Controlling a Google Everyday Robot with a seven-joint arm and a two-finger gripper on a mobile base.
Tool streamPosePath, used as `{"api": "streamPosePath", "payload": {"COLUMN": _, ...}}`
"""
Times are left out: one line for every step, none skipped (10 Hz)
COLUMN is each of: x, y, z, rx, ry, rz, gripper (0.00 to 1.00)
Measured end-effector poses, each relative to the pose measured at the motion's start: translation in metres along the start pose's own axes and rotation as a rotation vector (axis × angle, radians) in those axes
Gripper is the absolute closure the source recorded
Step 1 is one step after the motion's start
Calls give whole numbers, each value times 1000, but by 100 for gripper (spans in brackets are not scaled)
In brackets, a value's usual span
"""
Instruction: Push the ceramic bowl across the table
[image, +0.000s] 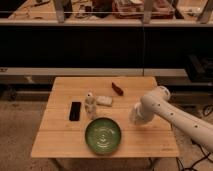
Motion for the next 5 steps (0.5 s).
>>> {"api": "streamPosePath", "payload": {"x": -1, "y": 3, "z": -1, "rx": -2, "ry": 0, "rz": 3, "gripper": 100}}
{"api": "streamPosePath", "payload": {"x": -1, "y": 3, "z": 0, "rx": -4, "ry": -1, "rz": 1, "gripper": 100}}
{"api": "streamPosePath", "payload": {"x": -1, "y": 2, "z": 0, "rx": -3, "ry": -2, "rz": -1, "gripper": 100}}
{"api": "streamPosePath", "payload": {"x": -1, "y": 1, "z": 1, "rx": -3, "ry": -1, "rz": -4, "gripper": 100}}
{"api": "streamPosePath", "payload": {"x": -9, "y": -1, "z": 13, "rx": -9, "ry": -6, "rz": -28, "gripper": 100}}
